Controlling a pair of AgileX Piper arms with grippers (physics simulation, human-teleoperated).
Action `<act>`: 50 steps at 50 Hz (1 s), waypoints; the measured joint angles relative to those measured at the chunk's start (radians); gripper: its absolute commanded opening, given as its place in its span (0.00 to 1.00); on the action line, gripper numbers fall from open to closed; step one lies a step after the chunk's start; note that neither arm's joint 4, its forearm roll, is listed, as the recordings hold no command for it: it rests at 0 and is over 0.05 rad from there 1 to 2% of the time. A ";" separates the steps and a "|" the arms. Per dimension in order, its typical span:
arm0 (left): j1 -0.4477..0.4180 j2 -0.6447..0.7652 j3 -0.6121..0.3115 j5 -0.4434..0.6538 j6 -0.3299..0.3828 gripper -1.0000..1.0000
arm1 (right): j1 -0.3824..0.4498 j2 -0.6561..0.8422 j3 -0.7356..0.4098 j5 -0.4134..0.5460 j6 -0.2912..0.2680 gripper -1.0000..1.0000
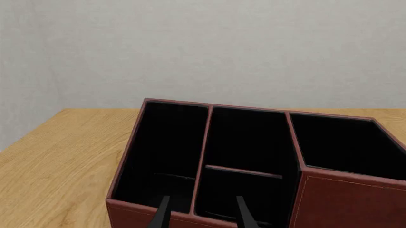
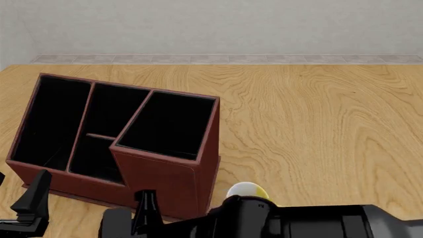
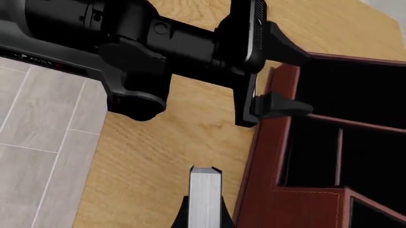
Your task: Pick up the book and place it in the right compartment of the caddy.
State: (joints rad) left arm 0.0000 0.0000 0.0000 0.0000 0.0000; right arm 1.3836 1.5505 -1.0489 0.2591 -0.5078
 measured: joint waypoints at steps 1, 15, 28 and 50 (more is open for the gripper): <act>0.000 0.000 0.000 0.000 0.000 1.00 | 0.001 -0.005 0.002 0.003 0.003 0.00; 0.000 0.000 0.000 0.000 0.000 1.00 | 0.034 -0.074 -0.020 0.064 0.059 0.00; 0.000 0.000 0.000 0.000 0.000 1.00 | 0.069 -0.139 -0.064 0.148 0.115 0.00; 0.000 0.000 0.000 0.000 0.000 1.00 | 0.064 -0.255 -0.104 0.280 0.129 0.00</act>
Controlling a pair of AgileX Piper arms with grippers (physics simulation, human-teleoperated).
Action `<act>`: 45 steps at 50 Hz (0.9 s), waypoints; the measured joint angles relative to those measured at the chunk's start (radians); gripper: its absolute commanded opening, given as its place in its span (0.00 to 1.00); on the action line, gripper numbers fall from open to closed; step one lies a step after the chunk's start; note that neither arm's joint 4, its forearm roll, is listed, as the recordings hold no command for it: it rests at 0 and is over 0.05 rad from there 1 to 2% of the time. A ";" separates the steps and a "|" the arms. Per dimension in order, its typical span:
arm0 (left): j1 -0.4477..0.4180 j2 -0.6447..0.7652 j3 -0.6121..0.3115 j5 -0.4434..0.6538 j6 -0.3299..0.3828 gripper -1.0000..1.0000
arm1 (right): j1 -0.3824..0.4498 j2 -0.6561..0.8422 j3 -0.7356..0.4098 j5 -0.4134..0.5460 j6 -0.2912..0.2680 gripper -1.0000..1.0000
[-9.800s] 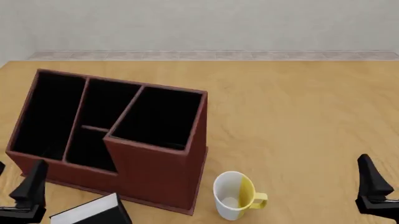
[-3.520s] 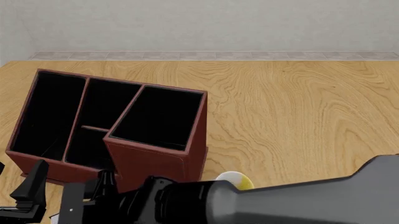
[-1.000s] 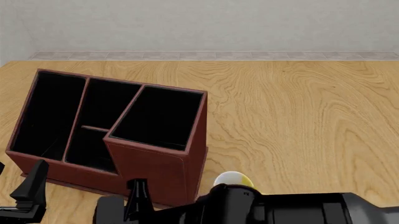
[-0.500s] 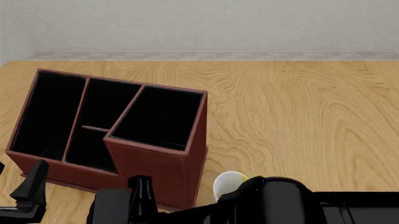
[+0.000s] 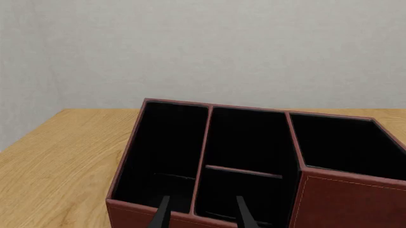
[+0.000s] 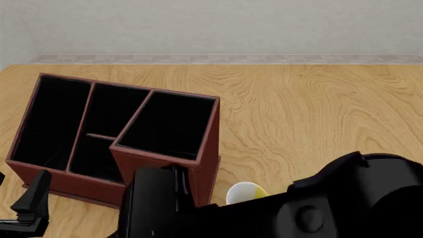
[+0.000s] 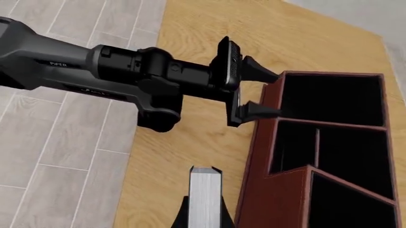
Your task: Pick up the book and place it in the right compartment of the caddy.
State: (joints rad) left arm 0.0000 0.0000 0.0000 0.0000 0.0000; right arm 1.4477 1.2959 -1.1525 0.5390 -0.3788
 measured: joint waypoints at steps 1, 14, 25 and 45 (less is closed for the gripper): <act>0.000 0.000 0.000 0.000 0.000 1.00 | -0.002 -0.006 -0.001 0.006 -0.001 0.00; 0.000 0.000 0.000 0.000 0.000 1.00 | -0.037 -0.092 -0.036 0.092 -0.020 0.00; 0.000 0.000 0.000 0.000 0.000 1.00 | -0.069 -0.158 -0.121 0.176 -0.013 0.00; 0.000 0.000 0.000 0.000 0.000 1.00 | -0.075 -0.144 -0.417 0.327 0.026 0.00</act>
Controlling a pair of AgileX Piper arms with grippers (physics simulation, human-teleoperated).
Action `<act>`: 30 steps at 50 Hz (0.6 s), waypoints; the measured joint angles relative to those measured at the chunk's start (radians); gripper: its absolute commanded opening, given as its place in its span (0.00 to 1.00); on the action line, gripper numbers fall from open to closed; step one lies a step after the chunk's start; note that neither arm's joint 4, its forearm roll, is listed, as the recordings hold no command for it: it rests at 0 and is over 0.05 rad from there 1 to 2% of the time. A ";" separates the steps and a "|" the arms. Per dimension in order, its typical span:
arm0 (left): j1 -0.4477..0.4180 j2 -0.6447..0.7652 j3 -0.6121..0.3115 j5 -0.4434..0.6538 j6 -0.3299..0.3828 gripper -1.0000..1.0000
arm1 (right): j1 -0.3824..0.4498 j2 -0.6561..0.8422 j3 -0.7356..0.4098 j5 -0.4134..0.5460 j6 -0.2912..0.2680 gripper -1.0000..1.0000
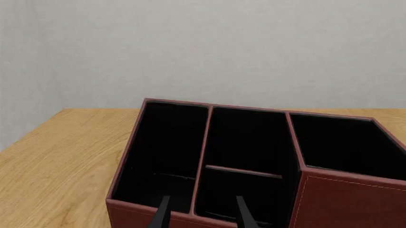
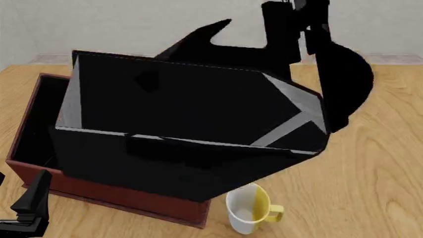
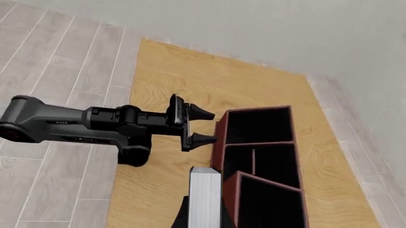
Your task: Pick up the book and place it in the right compartment of the caddy.
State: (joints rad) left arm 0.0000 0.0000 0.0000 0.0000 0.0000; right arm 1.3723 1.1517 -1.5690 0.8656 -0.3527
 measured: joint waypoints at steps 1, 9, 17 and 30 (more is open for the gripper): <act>0.000 0.000 0.000 0.000 0.000 1.00 | 0.000 0.006 -0.019 0.009 -0.001 0.00; 0.000 0.000 0.000 0.000 0.000 1.00 | -0.005 0.058 -0.154 0.070 -0.008 0.00; 0.000 0.000 0.000 0.000 0.000 1.00 | -0.010 0.116 -0.251 0.117 0.002 0.00; 0.000 0.000 0.000 0.000 0.000 1.00 | -0.049 0.195 -0.289 0.155 0.031 0.00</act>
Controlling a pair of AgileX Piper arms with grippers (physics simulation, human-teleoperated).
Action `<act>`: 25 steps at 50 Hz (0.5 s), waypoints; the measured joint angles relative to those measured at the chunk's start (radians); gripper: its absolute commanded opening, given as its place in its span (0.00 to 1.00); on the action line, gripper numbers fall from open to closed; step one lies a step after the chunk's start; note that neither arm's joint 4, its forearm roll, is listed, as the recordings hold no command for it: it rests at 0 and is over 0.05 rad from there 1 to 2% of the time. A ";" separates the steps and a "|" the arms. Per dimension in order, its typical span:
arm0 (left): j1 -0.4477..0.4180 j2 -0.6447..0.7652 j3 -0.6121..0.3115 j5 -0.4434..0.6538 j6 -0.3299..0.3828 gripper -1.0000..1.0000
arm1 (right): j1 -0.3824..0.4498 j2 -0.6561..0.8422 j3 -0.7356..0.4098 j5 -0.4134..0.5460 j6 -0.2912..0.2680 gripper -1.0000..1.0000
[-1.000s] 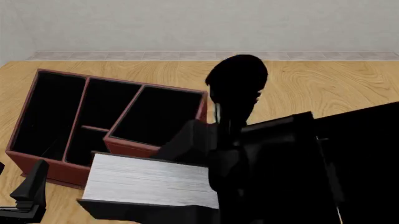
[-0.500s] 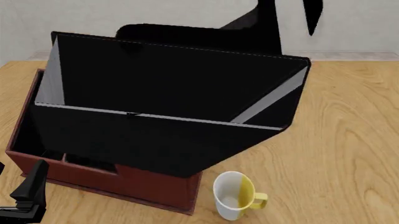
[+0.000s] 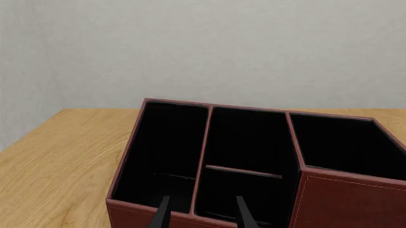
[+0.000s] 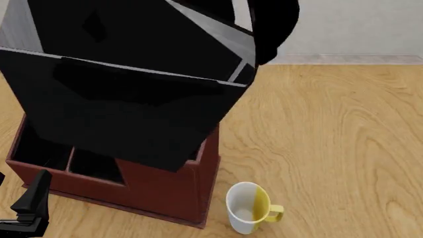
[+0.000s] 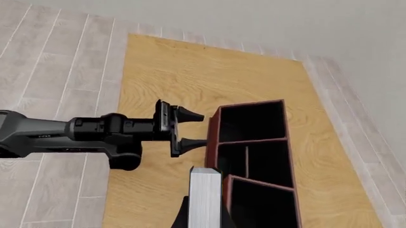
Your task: Pick up the book and place it in the right compartment of the caddy.
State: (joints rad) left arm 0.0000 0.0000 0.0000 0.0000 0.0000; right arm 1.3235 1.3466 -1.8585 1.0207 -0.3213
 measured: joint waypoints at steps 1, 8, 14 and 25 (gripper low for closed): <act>0.000 0.000 0.000 0.000 0.000 1.00 | -0.004 0.006 -0.005 0.004 0.001 0.00; 0.000 0.000 0.000 0.000 0.000 1.00 | -0.029 0.071 -0.091 0.054 0.003 0.00; 0.000 0.000 0.000 0.000 0.000 1.00 | -0.054 0.143 -0.203 0.117 -0.013 0.00; 0.000 0.000 0.000 0.000 0.000 1.00 | -0.103 0.229 -0.287 0.176 -0.041 0.00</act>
State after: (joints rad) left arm 0.0000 0.0000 0.0000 0.0000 0.0000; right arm 1.2202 1.5760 -2.1455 1.1964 -0.3623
